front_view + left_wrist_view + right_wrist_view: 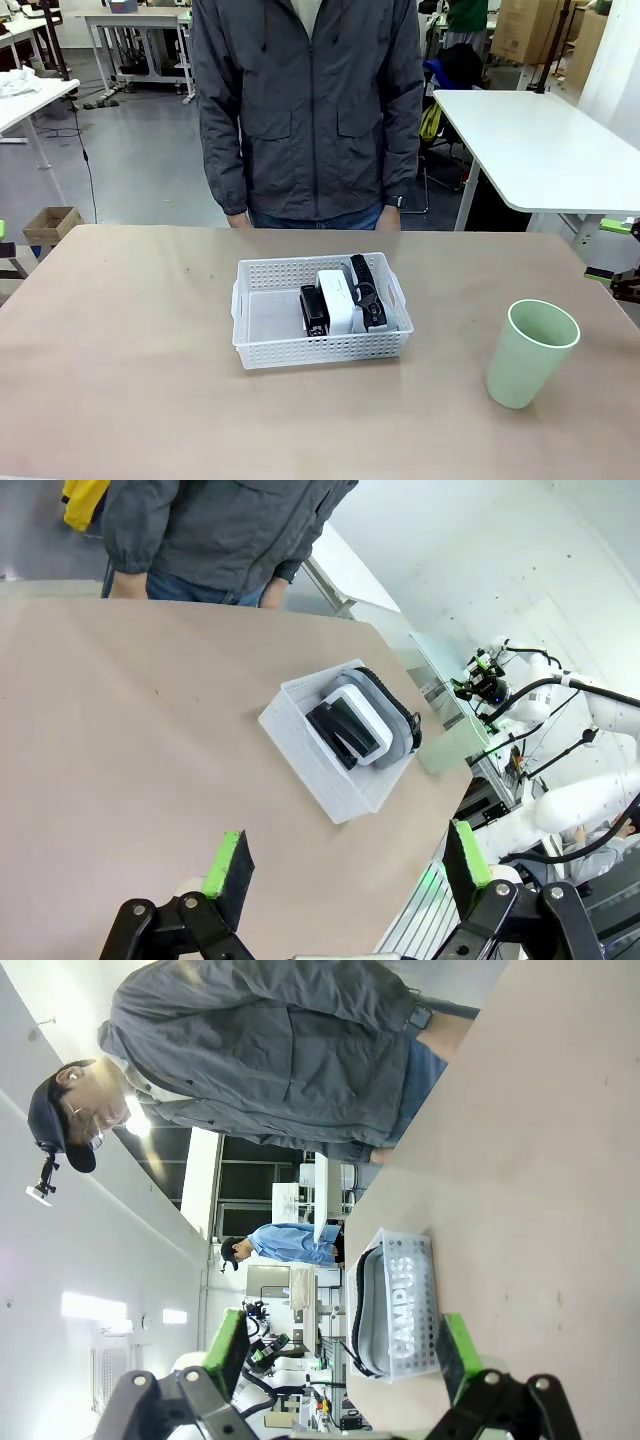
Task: Efficiently arrange items inside the basket to fit them all.
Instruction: Pick up the Reusable plastic cup and place it inside the Organizing basket.
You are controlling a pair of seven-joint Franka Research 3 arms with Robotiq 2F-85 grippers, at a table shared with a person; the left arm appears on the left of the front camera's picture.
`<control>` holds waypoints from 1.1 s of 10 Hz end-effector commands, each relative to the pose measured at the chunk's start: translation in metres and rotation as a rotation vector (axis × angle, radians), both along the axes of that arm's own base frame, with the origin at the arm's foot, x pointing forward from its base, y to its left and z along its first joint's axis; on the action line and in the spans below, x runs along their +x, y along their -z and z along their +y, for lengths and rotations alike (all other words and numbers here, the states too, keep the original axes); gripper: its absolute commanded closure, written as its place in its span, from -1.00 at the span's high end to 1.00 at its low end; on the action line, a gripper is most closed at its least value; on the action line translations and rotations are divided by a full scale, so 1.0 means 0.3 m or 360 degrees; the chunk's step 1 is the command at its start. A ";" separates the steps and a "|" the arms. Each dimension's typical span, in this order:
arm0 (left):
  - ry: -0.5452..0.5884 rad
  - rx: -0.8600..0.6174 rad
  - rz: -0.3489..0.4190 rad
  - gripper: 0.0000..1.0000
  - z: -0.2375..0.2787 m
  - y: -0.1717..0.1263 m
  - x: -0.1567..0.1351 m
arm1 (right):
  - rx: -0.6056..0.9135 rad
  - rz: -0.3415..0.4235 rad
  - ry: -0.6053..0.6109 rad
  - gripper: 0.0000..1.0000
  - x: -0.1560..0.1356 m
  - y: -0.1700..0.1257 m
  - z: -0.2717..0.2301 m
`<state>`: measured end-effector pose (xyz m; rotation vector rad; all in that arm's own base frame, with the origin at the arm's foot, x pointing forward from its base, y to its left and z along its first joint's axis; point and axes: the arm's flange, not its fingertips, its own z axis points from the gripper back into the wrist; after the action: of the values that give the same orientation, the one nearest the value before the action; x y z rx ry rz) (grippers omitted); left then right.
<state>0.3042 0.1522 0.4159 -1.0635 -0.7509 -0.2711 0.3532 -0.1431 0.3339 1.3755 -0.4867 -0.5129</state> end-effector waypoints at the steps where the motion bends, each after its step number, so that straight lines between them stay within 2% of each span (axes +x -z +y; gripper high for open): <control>1: -0.0007 -0.0033 -0.0008 1.00 -0.001 -0.012 -0.002 | 0.0013 0.0030 -0.0016 1.00 -0.013 -0.017 -0.001; 5: -0.0007 -0.0033 -0.0008 1.00 -0.001 -0.012 -0.002 | 0.0000 0.0000 0.0000 1.00 0.000 0.000 0.000; 7: -0.0007 -0.0033 -0.0008 1.00 -0.001 -0.012 -0.002 | -0.0031 -0.0077 -0.0188 1.00 -0.052 0.012 -0.006; 8: -0.0007 -0.0033 -0.0008 1.00 -0.001 -0.012 -0.002 | 0.0007 -0.0073 -0.0274 1.00 -0.072 0.022 -0.016; 9: -0.0007 -0.0033 -0.0008 1.00 -0.001 -0.012 -0.002 | -0.0008 -0.0035 -0.0461 1.00 -0.097 0.038 -0.021; 11: -0.0007 -0.0033 -0.0008 1.00 -0.001 -0.012 -0.002 | -0.0157 -0.0066 -0.0795 1.00 -0.140 0.054 -0.040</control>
<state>0.3041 0.1522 0.4158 -1.0642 -0.7506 -0.2708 0.3146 -0.1356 0.3195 1.3841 -0.2057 -0.1981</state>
